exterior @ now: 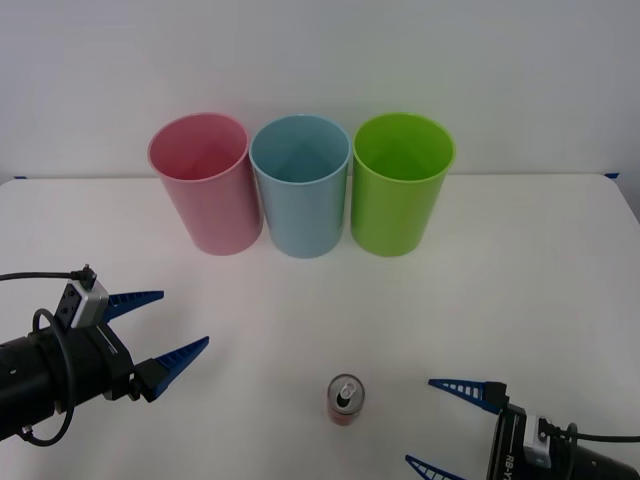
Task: Put cans in the blue bin and PET bottles in the pink bin and trash in the green bin.
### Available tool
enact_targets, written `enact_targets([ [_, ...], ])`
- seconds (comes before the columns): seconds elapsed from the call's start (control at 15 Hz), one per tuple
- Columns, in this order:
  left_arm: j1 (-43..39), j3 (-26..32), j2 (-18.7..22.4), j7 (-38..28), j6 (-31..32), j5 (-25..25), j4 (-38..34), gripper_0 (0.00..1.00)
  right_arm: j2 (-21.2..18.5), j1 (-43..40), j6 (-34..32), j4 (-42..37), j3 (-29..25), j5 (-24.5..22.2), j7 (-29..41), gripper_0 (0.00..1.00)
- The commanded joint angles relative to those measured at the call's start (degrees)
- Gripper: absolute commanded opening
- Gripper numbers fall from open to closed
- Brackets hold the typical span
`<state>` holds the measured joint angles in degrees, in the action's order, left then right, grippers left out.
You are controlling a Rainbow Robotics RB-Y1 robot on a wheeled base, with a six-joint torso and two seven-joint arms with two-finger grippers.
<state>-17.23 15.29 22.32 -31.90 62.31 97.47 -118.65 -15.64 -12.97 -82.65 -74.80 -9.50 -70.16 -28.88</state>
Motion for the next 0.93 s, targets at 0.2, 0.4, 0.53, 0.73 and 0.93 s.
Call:
enact_targets([
  [0.2, 0.0, 0.0, 0.0, 0.0, 0.0, 0.0, 0.0, 1.0, 0.0, 1.1, 4.61, 0.0, 4.66, 0.99, -1.09, 1.0],
  [0.4, 0.0, 0.0, 0.0, 0.0, 0.0, 0.0, 0.0, 1.0, 0.0, 1.45, 7.68, 0.09, 8.0, 2.13, -1.53, 1.0],
  [0.53, 0.0, 0.0, 0.0, 0.0, 0.0, 0.0, 0.0, 1.0, 0.0, 1.8, 9.97, 0.0, 10.64, 3.45, -1.97, 1.0],
  [0.73, 0.0, 0.0, 0.0, 0.0, 0.0, 0.0, 0.0, 1.0, 0.0, 2.33, 13.31, 0.0, 14.07, 5.12, -2.76, 1.0],
  [0.93, 0.0, 0.0, 0.0, 0.0, 0.0, 0.0, 0.0, 1.0, 0.0, 2.86, 16.39, 0.0, 17.14, 6.7, -3.9, 1.0],
])
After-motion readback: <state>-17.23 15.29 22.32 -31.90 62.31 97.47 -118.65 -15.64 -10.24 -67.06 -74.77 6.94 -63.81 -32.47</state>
